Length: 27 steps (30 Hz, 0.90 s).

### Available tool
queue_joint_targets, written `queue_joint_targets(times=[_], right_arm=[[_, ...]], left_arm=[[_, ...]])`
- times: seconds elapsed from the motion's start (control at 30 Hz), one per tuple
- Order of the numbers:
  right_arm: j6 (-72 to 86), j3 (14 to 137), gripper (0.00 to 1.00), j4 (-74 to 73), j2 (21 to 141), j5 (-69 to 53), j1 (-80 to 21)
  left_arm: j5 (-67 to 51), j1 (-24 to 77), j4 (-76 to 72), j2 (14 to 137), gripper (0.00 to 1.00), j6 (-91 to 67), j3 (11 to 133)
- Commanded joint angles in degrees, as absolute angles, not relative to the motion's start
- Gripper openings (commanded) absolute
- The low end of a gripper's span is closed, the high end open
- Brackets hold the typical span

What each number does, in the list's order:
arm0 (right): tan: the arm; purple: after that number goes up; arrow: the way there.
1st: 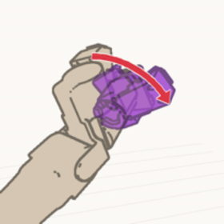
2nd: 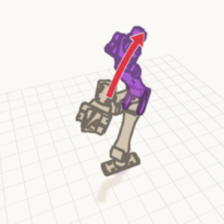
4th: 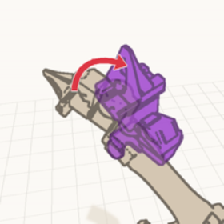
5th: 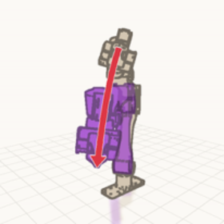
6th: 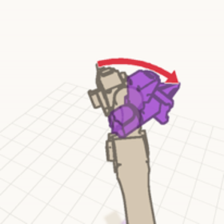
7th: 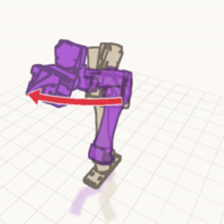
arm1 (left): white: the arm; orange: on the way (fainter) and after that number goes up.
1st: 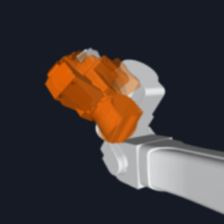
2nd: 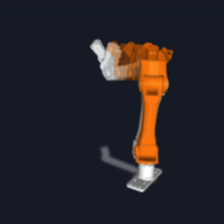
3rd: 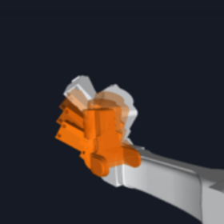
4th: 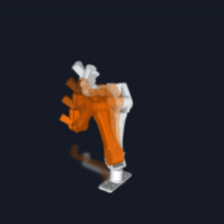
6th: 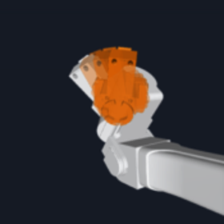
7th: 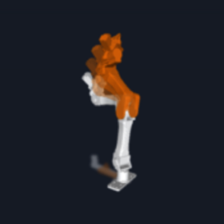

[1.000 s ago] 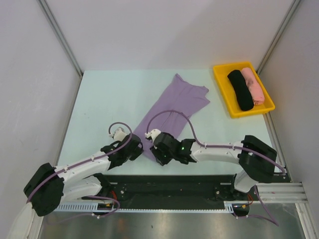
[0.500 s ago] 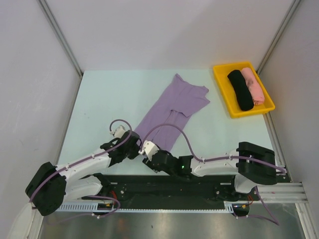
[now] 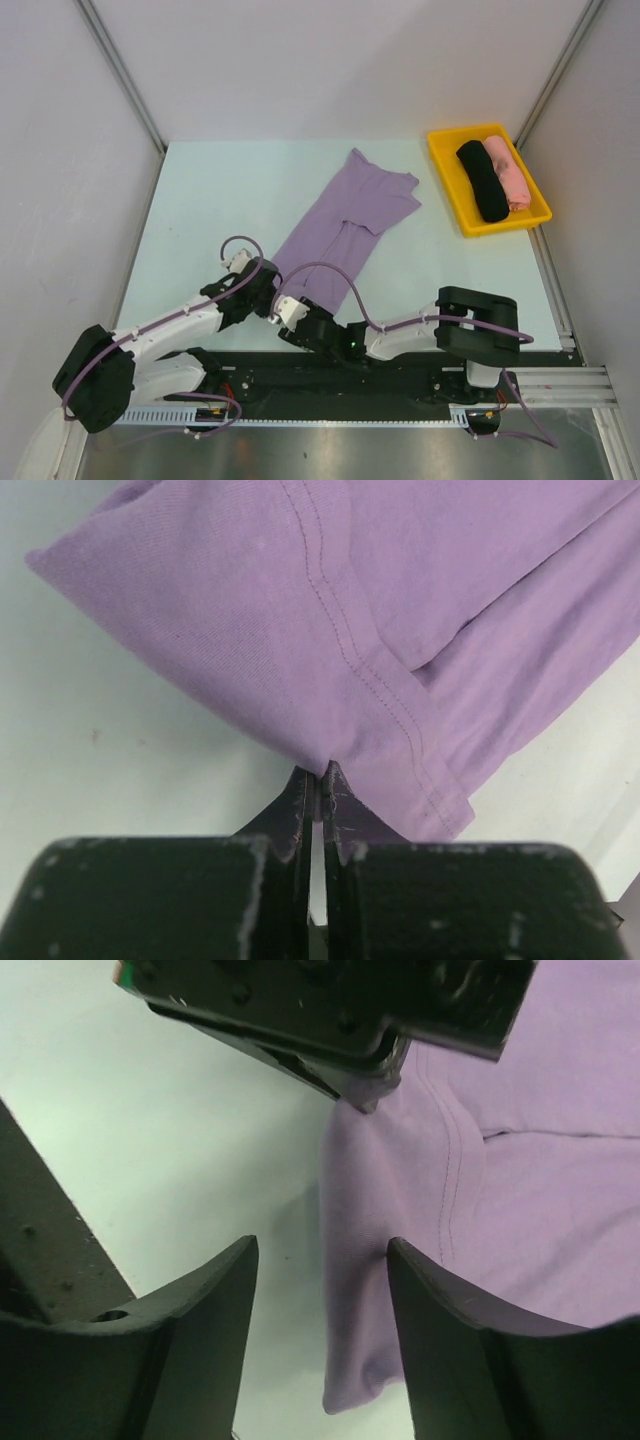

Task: Roll the t-shirts
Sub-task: Roll the T-shirt to the center of the board.

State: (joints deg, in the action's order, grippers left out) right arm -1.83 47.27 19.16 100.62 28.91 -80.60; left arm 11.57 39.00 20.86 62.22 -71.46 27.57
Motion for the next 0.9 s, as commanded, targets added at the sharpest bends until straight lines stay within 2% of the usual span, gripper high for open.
queue_joint_targets(times=[0.0, 0.13, 0.17, 0.23, 0.27, 0.37, 0.43, 0.53, 0.57, 0.63, 0.67, 0.7, 0.77, 0.87], right_arm=[[-2.0, 48.5, 0.57, 23.8, 102.0, 33.2, -80.1], [-0.7, 48.4, 0.48, 23.6, 101.8, 33.8, -79.4], [-0.6, 48.4, 0.4, 23.6, 101.8, 33.7, -79.0], [-0.3, 48.4, 0.33, 23.4, 101.8, 33.1, -78.8], [-0.3, 48.4, 0.26, 23.0, 101.8, 32.3, -78.7], [2.1, 48.4, 0.17, 21.6, 101.2, 29.8, -77.5], [4.1, 48.4, 0.14, 20.7, 100.5, 27.5, -75.8], [6.1, 48.4, 0.11, 19.3, 99.5, 21.9, -73.6], [6.5, 48.4, 0.11, 18.8, 99.2, 19.0, -73.0], [8.2, 48.5, 0.11, 18.4, 98.9, 15.6, -71.2], [8.8, 48.4, 0.1, 17.8, 98.7, 12.3, -70.6], [9.6, 48.4, 0.11, 17.7, 98.7, 10.3, -69.6], [11.6, 48.4, 0.1, 17.0, 98.4, 5.5, -67.2], [13.6, 48.5, 0.1, 16.0, 98.3, 0.6, -64.6]], left_arm=[[10.2, 38.6, 20.7, 63.0, 0.0, -70.0, 30.1], [10.1, 38.6, 20.6, 62.8, 0.01, -70.0, 30.1], [10.1, 38.6, 20.6, 62.9, 0.01, -70.0, 30.2], [9.9, 38.5, 20.6, 62.7, 0.02, -69.5, 30.5], [9.8, 38.5, 20.6, 62.6, 0.02, -69.4, 30.5], [9.5, 38.1, 20.6, 62.0, 0.06, -69.1, 30.4], [9.3, 37.6, 20.1, 61.4, 0.07, -68.9, 29.9], [9.2, 37.0, 20.0, 60.2, 0.13, -68.1, 29.8], [9.2, 36.7, 20.1, 59.5, 0.21, -67.9, 29.9], [9.5, 36.3, 20.7, 58.7, 0.29, -66.7, 30.3], [9.8, 36.1, 21.0, 58.3, 0.37, -66.4, 30.6], [10.2, 36.0, 21.5, 57.3, 0.39, -65.6, 31.0], [10.7, 36.0, 22.2, 56.4, 0.42, -65.0, 31.5], [11.5, 36.0, 23.7, 54.2, 0.42, -63.7, 31.9]])
